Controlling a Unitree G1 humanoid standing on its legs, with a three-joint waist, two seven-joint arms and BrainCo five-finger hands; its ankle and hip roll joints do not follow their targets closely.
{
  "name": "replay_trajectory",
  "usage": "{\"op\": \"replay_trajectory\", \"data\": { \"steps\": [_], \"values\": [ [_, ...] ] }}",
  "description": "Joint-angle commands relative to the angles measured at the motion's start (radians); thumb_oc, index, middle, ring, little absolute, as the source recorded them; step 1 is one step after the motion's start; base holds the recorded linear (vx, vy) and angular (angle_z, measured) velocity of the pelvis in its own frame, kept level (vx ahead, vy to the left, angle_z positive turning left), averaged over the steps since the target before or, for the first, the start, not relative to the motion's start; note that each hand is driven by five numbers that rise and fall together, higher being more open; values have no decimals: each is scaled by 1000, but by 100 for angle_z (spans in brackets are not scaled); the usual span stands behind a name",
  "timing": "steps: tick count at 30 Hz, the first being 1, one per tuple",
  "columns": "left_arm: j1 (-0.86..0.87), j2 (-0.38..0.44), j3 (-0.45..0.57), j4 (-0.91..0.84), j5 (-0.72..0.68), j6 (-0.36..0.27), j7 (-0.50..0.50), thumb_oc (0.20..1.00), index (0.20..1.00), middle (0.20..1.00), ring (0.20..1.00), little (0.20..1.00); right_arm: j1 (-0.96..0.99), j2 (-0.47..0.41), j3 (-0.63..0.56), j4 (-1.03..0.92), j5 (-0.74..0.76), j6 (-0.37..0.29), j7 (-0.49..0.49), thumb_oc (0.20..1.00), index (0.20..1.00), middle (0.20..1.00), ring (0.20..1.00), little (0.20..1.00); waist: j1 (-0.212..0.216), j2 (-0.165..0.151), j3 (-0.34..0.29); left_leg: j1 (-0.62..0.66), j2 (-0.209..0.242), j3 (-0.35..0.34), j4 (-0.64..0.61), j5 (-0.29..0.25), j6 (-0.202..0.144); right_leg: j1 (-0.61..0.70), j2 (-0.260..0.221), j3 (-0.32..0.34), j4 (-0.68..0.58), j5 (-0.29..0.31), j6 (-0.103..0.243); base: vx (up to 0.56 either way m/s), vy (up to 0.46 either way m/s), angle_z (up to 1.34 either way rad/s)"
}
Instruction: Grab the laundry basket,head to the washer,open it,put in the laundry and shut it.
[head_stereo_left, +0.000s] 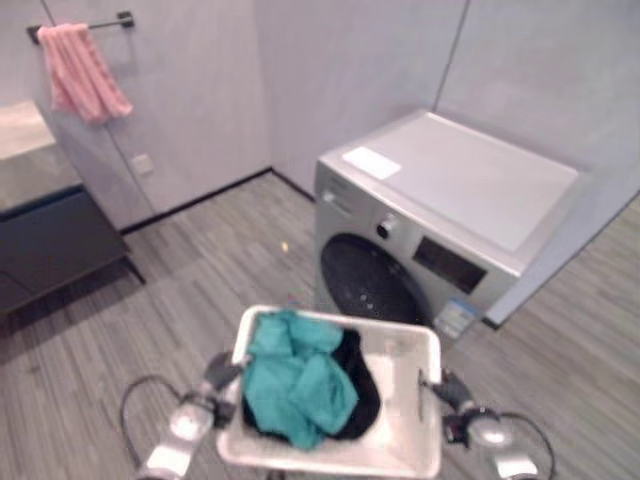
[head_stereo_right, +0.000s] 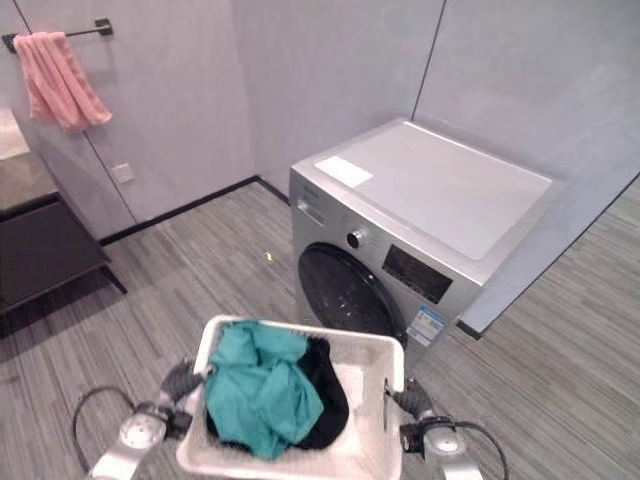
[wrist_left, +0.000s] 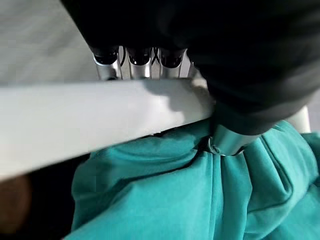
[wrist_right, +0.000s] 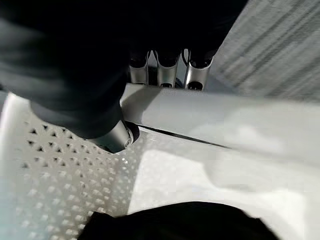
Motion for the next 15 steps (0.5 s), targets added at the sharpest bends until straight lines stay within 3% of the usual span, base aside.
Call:
{"op": "replay_trajectory", "data": {
  "steps": [1,7,15],
  "values": [
    [-111,46,75,-14,-39,-75,50,200,200,200,200,200,-72,-59,-72,-41,-3,-63,-31,200,200,200,200,200,14,3,5,-83,26,37,12,1,-20,60,-20,-118,6,-89,25,2,17,10],
    [-128,58,72,-41,-31,-70,54,200,200,200,200,200,-92,-72,-68,-113,-7,-46,-39,200,200,200,200,200,16,-10,6,-89,25,36,12,0,-18,53,-20,-117,6,-86,26,1,4,2],
    [-119,109,124,-181,-16,-63,42,200,200,200,200,200,-92,-114,-96,-345,26,-21,-10,200,200,200,200,200,24,-40,17,-104,29,41,12,-4,-14,30,-22,-108,6,-75,32,-1,1,-1]
  ]
}}
